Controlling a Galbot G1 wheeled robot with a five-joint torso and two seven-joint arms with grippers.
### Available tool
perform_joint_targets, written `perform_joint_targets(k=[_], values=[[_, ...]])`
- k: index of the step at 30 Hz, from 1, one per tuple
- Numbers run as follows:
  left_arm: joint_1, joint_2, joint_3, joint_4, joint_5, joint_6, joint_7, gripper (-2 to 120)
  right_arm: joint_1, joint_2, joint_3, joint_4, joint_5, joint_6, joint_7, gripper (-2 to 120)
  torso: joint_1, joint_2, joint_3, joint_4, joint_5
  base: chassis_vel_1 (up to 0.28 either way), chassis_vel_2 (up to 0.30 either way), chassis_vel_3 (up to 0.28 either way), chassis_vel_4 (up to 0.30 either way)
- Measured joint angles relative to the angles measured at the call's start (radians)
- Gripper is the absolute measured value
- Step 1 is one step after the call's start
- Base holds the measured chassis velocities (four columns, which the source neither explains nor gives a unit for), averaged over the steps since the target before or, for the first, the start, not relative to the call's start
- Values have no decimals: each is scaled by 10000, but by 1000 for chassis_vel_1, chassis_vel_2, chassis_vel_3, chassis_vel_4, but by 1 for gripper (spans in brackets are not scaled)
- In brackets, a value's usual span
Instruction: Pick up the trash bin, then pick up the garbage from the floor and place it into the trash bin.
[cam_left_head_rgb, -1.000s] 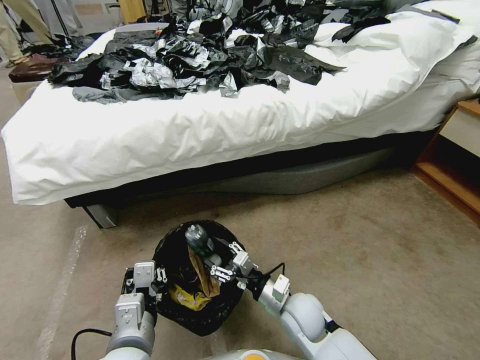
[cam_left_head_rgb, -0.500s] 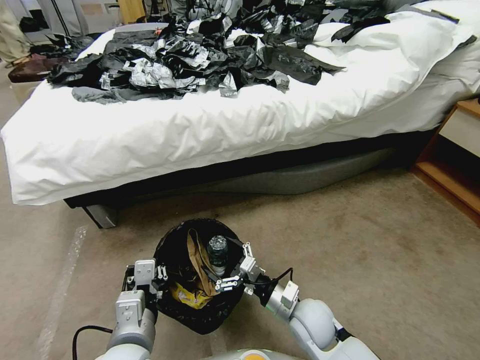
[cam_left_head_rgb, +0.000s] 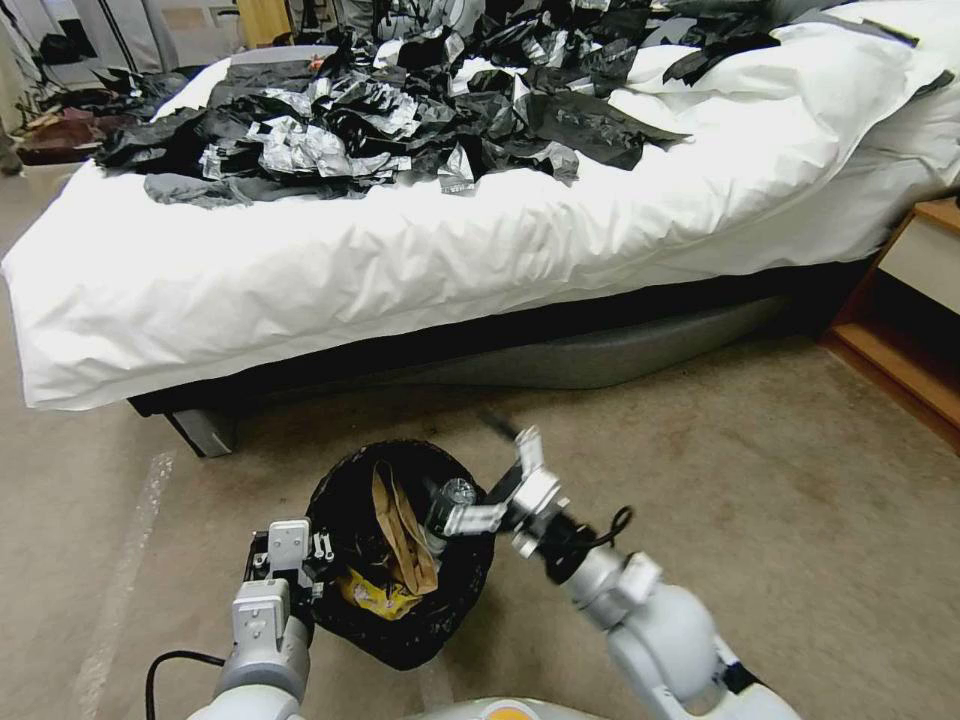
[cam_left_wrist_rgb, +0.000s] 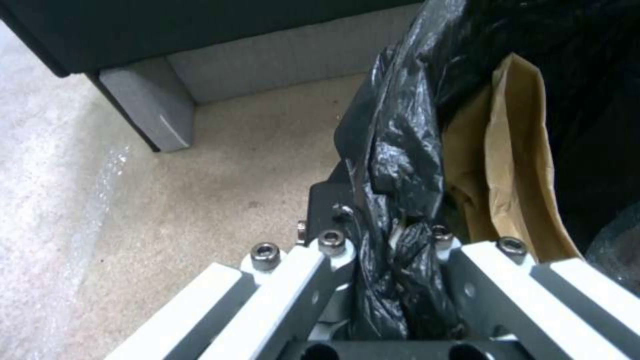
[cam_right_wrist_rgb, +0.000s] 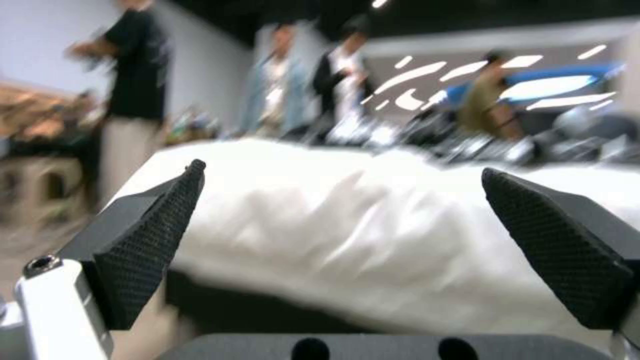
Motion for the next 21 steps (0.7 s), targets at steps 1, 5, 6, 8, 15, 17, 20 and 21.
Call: perform_joint_targets(k=[1,5,6,8,15,17,20,21], values=[[6,15,-26,0,-18,24,-14,3,-220,126,330,308,-28,-4,237,100,0,0,0,-2,1,0,0,0,0],[55,27,-57,-25,-76,44,-40,3,-757,319,942,588,-96,69,620,100,1,0,0,-1,0,0,0,0,0],[62,28,-61,-47,-91,46,-44,3,-935,388,1127,558,-87,154,694,100,1,0,0,-2,0,0,0,0,0],[62,28,-64,-62,-98,46,-44,3,-1036,440,1234,451,-66,275,741,100,0,0,0,-2,0,0,0,0,0],[74,12,-74,-130,-106,-5,-20,3,-1479,680,1596,-551,-213,715,1298,100,0,0,0,-2,2,0,0,0,0],[80,16,-76,-182,-106,-13,-8,3,-1524,680,1609,-770,-284,673,1508,100,1,0,0,-1,1,0,0,0,0],[71,25,-93,-241,-123,-14,9,3,-1554,674,1600,-958,-346,529,1705,100,1,0,0,-1,2,0,0,0,0],[72,29,-103,-269,-139,-14,12,3,-1587,674,1563,-1018,-386,406,1803,100,0,0,0,0,1,58,46,48,49]])
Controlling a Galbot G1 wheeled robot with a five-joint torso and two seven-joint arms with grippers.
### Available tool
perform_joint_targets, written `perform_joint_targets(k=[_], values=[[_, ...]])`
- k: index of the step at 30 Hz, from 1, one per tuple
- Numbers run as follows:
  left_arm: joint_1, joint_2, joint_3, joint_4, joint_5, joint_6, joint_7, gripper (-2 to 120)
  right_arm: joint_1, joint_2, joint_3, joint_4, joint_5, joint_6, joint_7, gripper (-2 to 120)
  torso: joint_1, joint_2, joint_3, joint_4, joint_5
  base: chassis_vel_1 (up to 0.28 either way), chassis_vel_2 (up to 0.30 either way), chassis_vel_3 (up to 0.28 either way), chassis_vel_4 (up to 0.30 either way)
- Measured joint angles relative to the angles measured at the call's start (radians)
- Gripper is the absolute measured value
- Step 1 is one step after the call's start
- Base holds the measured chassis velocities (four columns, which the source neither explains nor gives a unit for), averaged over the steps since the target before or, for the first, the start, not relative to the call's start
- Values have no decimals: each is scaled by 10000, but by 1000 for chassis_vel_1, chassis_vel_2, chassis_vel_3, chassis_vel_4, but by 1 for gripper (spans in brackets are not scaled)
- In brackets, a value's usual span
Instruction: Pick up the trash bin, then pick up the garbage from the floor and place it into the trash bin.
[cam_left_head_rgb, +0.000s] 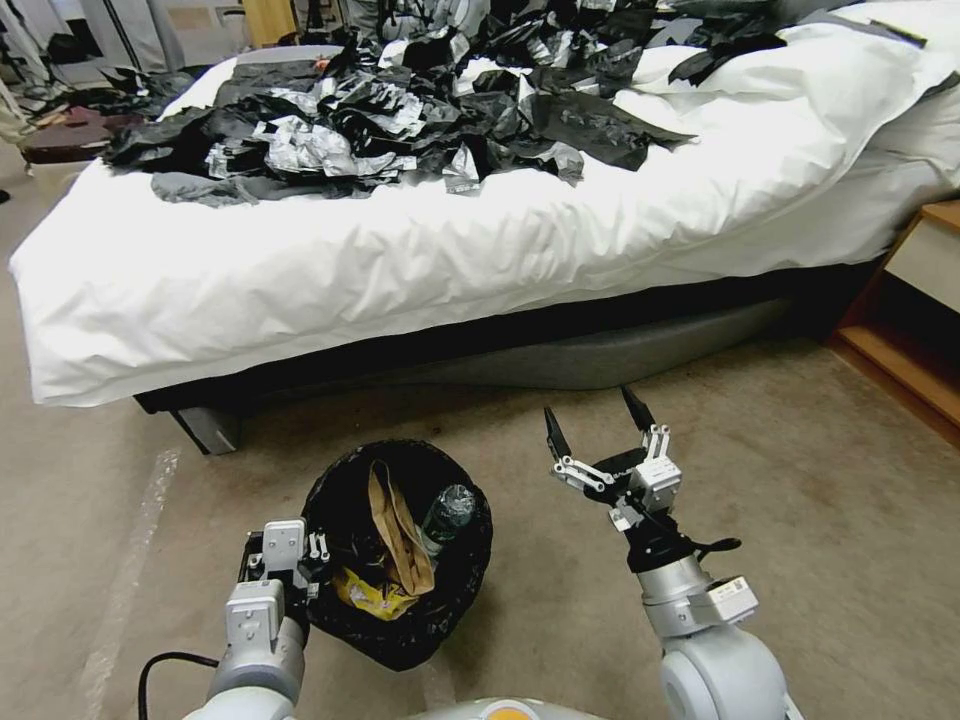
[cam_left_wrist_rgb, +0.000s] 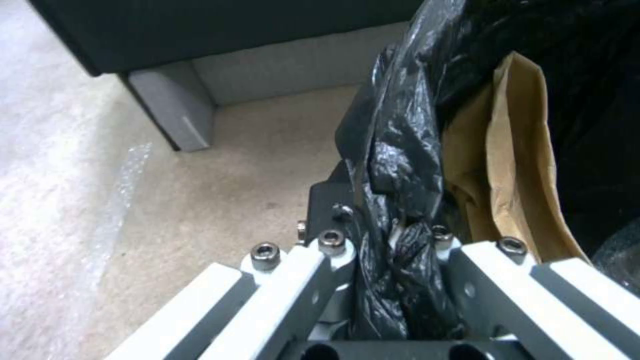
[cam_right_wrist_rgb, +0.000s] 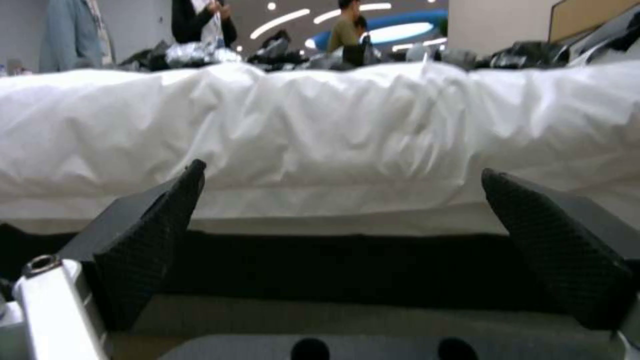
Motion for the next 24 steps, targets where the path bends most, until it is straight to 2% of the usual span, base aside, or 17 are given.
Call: perform_joint_targets(k=[13,24], values=[[111,-6,-35,-131,-12,-16,5,3,-147,6,-288,-267,-211,-315,201,100,0,0,0,0,-1,79,64,80,83],[173,-34,-57,-216,-4,-22,12,3,11,61,-267,-323,-203,-461,269,100,0,0,0,1,0,125,132,115,118]])
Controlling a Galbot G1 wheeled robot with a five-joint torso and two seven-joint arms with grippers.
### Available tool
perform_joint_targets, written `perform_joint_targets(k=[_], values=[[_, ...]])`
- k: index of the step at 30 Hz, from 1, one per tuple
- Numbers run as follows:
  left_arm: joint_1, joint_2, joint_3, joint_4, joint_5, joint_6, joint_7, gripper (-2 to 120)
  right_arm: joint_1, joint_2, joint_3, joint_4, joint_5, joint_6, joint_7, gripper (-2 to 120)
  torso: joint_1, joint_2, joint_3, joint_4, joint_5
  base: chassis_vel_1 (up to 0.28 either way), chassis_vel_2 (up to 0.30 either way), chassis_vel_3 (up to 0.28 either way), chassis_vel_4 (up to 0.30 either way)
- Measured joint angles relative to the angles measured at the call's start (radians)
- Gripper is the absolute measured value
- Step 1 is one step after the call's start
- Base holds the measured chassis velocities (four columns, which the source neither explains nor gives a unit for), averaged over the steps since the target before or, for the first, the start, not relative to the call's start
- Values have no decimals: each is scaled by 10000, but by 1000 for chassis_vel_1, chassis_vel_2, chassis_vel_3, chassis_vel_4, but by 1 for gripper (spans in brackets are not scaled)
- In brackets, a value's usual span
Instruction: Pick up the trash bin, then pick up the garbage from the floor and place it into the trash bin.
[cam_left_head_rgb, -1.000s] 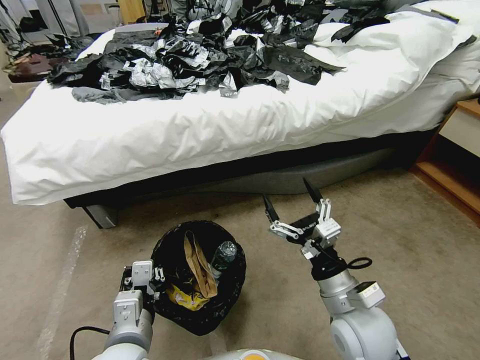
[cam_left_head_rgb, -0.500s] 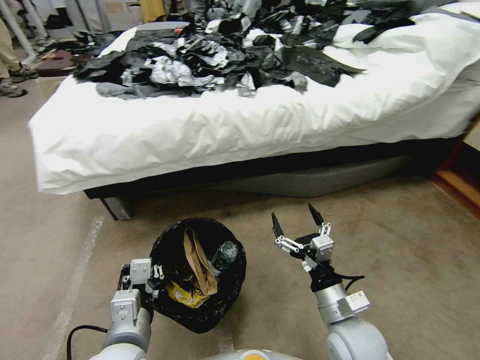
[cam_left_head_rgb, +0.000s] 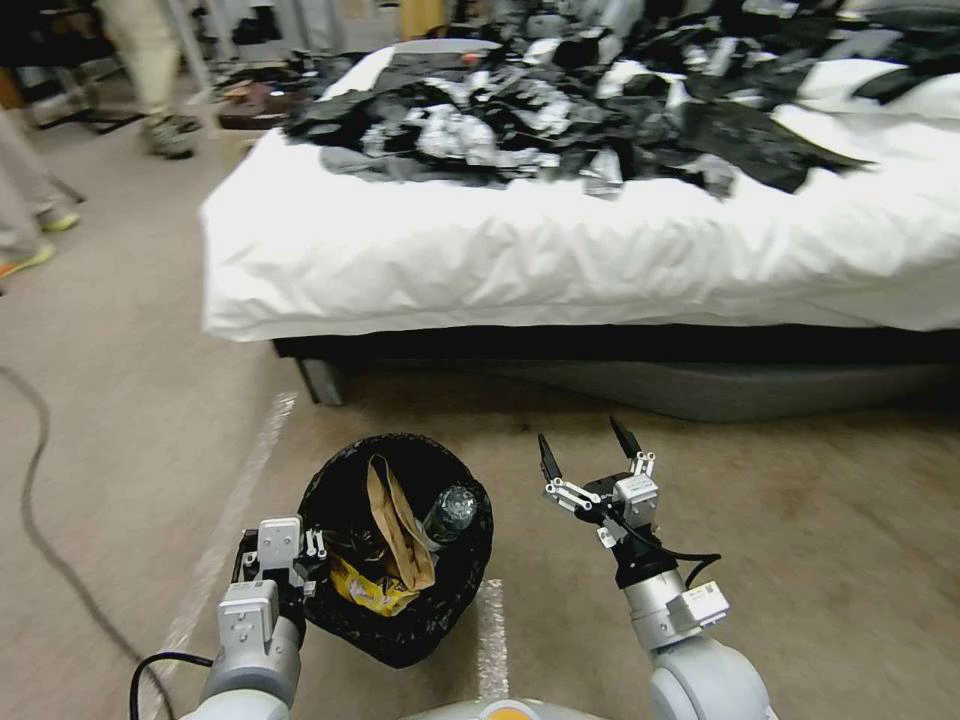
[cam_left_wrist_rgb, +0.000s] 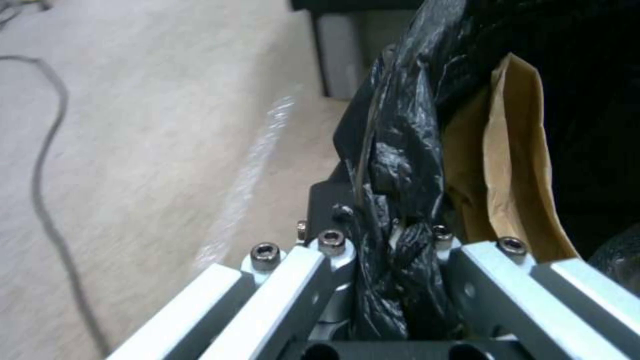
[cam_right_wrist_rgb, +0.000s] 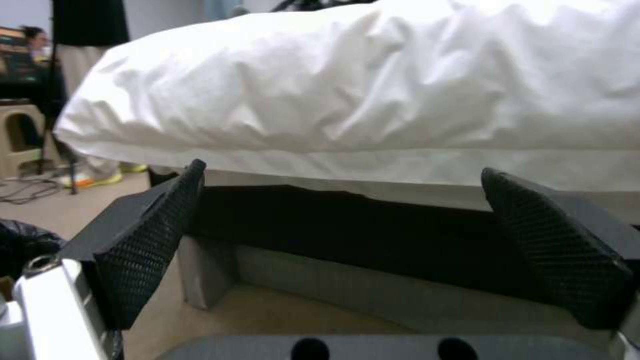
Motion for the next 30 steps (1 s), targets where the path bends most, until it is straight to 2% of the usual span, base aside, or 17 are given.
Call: perform_joint_targets(k=[30], values=[[-65,3,58,19,-22,-16,23,3,52,74,-230,-18,-246,-353,470,100,0,0,0,-1,0,121,121,124,123]])
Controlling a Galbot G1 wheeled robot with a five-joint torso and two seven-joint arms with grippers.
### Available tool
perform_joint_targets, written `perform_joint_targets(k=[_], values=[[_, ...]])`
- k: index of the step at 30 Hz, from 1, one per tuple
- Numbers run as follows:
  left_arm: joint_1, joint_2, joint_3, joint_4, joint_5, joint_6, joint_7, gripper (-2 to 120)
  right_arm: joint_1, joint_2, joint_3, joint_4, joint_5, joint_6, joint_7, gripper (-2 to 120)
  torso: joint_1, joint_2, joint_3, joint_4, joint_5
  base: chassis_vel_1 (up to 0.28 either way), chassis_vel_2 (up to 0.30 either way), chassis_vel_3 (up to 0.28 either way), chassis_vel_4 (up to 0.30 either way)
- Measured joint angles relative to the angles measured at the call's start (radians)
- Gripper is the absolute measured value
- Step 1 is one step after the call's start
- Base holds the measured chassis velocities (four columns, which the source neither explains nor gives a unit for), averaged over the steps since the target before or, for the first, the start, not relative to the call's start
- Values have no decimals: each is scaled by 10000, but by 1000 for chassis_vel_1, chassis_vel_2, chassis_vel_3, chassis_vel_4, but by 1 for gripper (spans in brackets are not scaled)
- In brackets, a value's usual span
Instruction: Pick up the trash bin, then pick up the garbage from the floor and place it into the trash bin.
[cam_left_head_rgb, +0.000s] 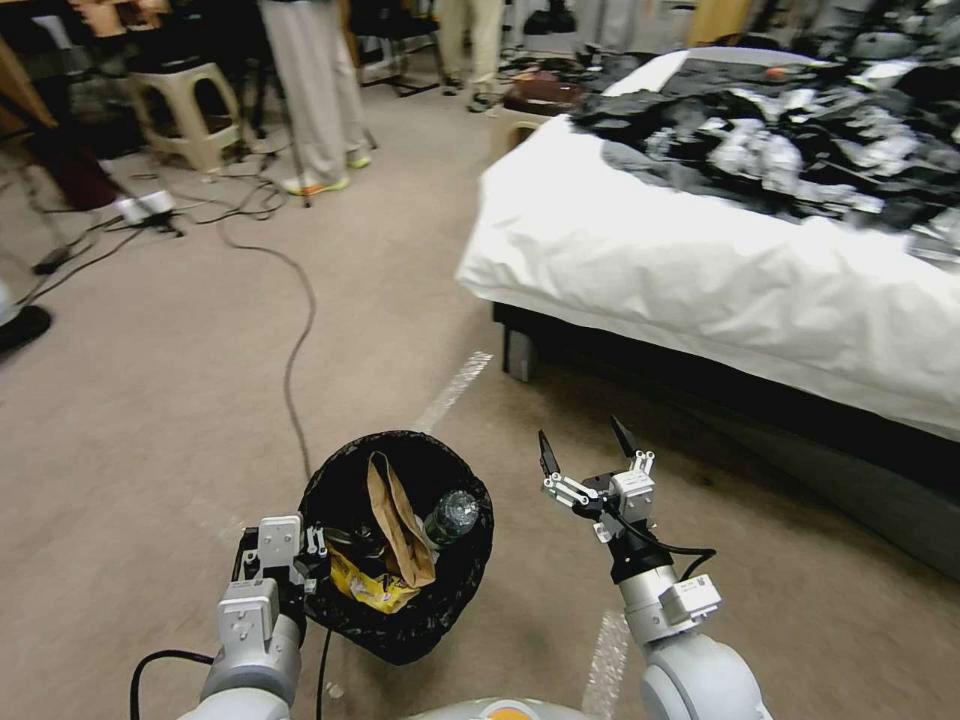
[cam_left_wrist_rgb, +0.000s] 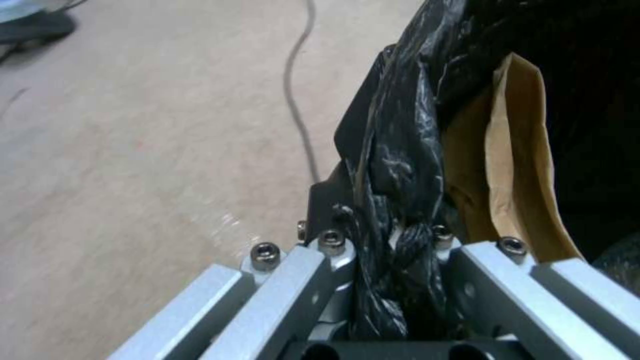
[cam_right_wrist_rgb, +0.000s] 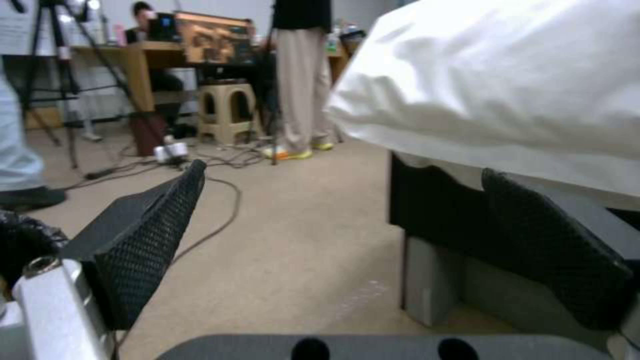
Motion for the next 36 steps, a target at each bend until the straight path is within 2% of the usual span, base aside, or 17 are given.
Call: perform_joint_targets(k=[36], values=[[8,-17,-14,-70,-27,-6,15,3,16,-131,-132,-134,-187,-43,-129,100,-1,0,0,-1,0,124,126,123,126]])
